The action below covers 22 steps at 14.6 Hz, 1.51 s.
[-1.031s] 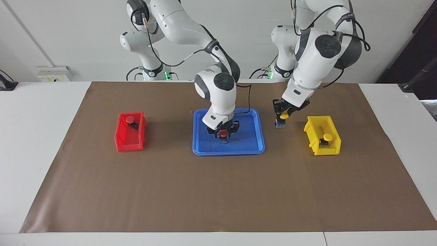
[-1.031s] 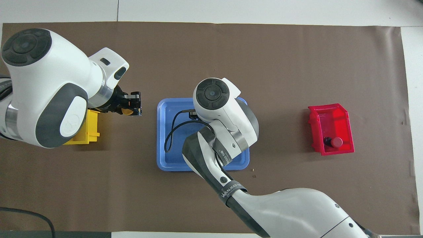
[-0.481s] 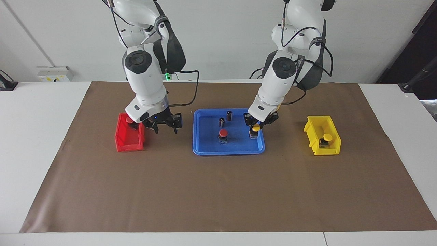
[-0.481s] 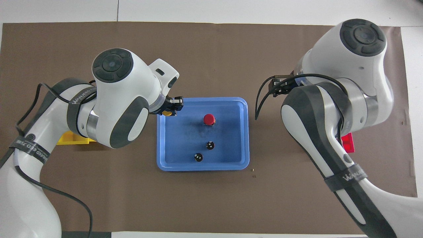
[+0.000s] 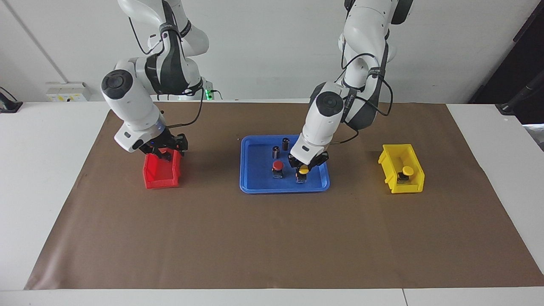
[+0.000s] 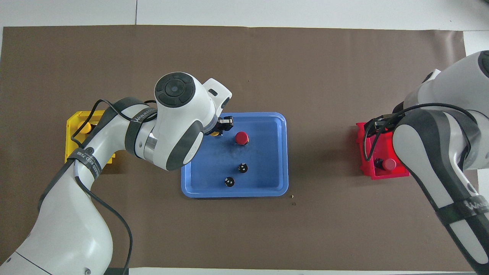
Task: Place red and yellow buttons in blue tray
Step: 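Place yellow in tray with the left gripper while the right gripper grasps red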
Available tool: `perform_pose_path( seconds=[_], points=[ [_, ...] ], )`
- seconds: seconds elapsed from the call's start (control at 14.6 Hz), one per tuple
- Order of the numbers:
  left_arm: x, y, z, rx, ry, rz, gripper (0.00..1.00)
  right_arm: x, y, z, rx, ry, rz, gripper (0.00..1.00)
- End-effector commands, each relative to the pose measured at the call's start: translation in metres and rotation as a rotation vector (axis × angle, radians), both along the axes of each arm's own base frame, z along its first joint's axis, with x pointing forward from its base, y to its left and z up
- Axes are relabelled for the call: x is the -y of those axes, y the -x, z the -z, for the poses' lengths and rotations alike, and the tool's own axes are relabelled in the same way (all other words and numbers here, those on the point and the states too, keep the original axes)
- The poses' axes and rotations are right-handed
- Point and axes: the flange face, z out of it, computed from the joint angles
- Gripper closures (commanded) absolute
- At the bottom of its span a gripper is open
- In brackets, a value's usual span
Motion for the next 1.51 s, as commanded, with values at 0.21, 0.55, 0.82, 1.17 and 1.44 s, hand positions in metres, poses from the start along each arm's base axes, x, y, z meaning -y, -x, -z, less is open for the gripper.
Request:
perform_pose_path(
  seconds=[0.21,0.55,0.82,1.17,1.44],
  points=[
    [0.006,0.002,0.002,-0.002,0.004,-0.007,0.80,0.017,0.048,0.037,0.016,-0.020,-0.055,0.23],
    [0.017,0.016,0.003,-0.027,-0.021,0.040,0.80,0.041,0.070,0.058,0.038,-0.034,-0.119,0.24],
    [0.014,0.021,0.002,-0.058,-0.039,0.134,0.78,0.040,0.079,0.067,0.051,-0.032,-0.116,0.31],
    [0.010,0.017,0.002,-0.064,-0.042,0.126,0.56,0.040,0.086,0.074,0.062,-0.031,-0.122,0.34],
    [0.007,0.015,-0.001,-0.061,-0.032,0.103,0.33,0.043,0.091,0.082,0.058,-0.035,-0.146,0.36]
  ],
)
